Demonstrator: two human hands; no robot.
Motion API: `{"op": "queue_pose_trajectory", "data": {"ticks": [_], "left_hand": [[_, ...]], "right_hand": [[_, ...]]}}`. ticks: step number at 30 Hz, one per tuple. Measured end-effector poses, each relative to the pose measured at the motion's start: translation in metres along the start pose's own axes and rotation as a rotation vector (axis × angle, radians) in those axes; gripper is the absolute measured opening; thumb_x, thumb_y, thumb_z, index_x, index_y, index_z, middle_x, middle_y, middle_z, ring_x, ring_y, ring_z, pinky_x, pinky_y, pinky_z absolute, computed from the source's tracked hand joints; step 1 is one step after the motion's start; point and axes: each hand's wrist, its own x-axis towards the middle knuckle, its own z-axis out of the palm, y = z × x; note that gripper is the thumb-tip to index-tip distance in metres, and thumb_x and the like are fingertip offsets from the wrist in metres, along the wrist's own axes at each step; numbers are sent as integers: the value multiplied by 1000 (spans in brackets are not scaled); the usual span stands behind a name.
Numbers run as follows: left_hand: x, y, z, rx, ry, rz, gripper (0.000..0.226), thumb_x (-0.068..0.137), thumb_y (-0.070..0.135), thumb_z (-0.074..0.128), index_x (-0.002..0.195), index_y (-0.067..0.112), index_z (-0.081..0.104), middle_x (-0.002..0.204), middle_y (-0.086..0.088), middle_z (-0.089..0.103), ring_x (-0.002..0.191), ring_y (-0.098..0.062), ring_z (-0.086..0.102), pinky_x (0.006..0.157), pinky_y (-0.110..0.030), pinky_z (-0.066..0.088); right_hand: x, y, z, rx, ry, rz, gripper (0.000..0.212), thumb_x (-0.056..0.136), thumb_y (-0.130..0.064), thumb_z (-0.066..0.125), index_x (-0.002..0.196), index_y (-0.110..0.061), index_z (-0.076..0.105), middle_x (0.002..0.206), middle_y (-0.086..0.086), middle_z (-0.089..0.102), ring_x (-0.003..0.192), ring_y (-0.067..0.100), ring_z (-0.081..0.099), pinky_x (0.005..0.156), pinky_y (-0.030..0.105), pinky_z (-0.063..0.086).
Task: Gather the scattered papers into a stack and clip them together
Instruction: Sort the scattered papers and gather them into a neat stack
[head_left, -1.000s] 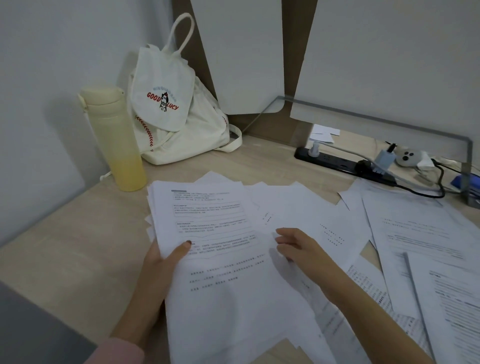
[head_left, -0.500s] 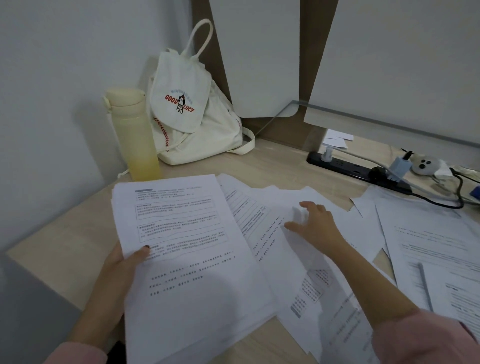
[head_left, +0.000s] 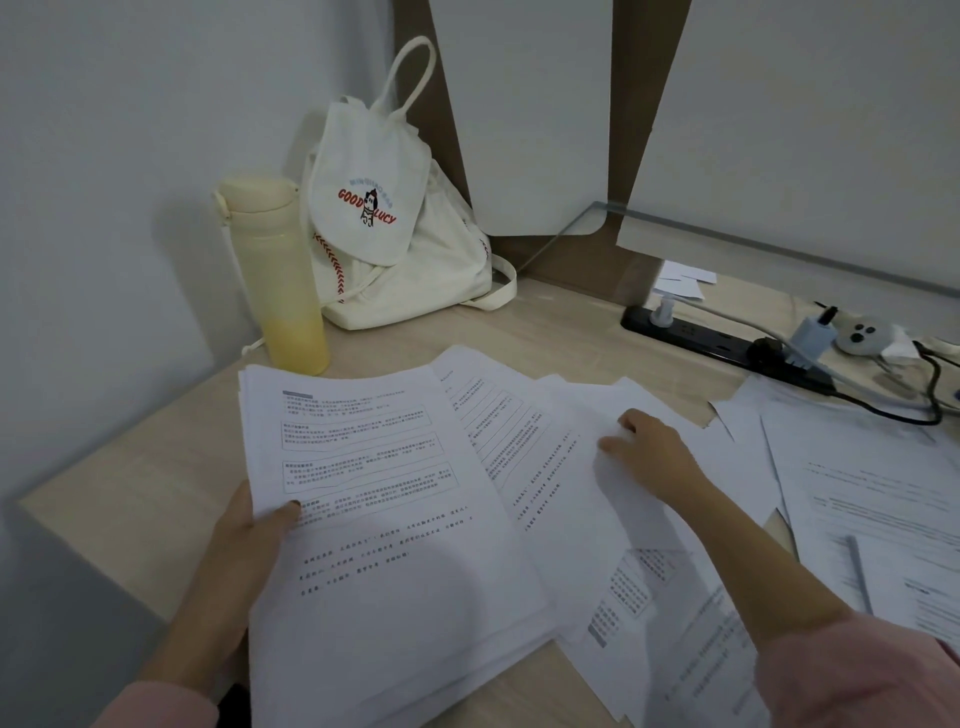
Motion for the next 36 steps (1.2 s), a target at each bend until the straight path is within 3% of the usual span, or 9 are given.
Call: {"op": "queue_pose_trajectory", "data": {"ticks": [4,12,15,19,22,25,30,33,36], "left_hand": [[-3,4,8,-40,-21,-3,40,92,7,49,130,20,50,122,-1,59,115,-24,54,103,-43,38],[-4,12,34,-57,-93,17,39,90,4,50,127,14,54,124,-6,61,115,-28,56,104,-48,38],[-7,14,47,-81,-125,-5,39,90,5,50,128,15,53,123,-5,61,110,-28,58,98,-44,43],[-14,19,65,-161,-174,-74,39,92,5,49,130,13,51,120,-9,62,103,-28,60,90,-39,45],[-16,24,75,-201,-202,-111,37,95,25,47,130,16,51,115,-8,64,97,-25,63,82,-39,49],[-18,27,83,-217,-233,-140,43,92,45,45,127,21,53,115,-4,65,102,-25,62,85,-39,49],[-19,25,90,-107,-225,2,41,92,9,51,133,14,48,128,-7,59,113,-26,57,94,-37,44],[-22,33,93,-107,-208,54,41,92,6,50,132,11,48,128,-8,58,108,-24,57,91,-35,43],[-31,54,94,-146,-235,142,36,90,7,52,125,14,53,121,-2,63,102,-19,61,92,-37,47]], "right_hand": [[-13,7,-19,252,202,-14,10,93,-13,46,92,-6,52,74,4,51,70,21,48,57,29,34],[-38,35,-81,784,529,195,21,91,-15,47,109,-8,56,102,10,57,86,26,54,73,36,43],[-49,44,-90,935,434,229,20,91,-15,50,109,-9,55,105,12,58,83,24,56,74,37,47],[-69,41,-68,891,257,242,10,91,-14,53,99,-10,57,96,13,61,74,23,57,63,32,47],[-88,29,-38,750,141,194,8,92,-14,52,94,-12,59,87,10,63,70,22,59,58,29,47],[-102,21,-10,600,88,126,8,91,-17,53,85,-18,58,89,12,67,79,28,64,72,39,52],[-105,23,13,426,-39,68,7,91,-19,55,98,-18,55,94,1,62,86,21,59,77,31,47],[-103,26,8,444,-26,66,21,89,-20,57,110,-17,55,95,-1,60,87,17,58,77,28,49],[-99,25,-5,541,24,72,39,88,-21,60,124,-16,49,109,0,56,95,14,56,68,15,44]]}}
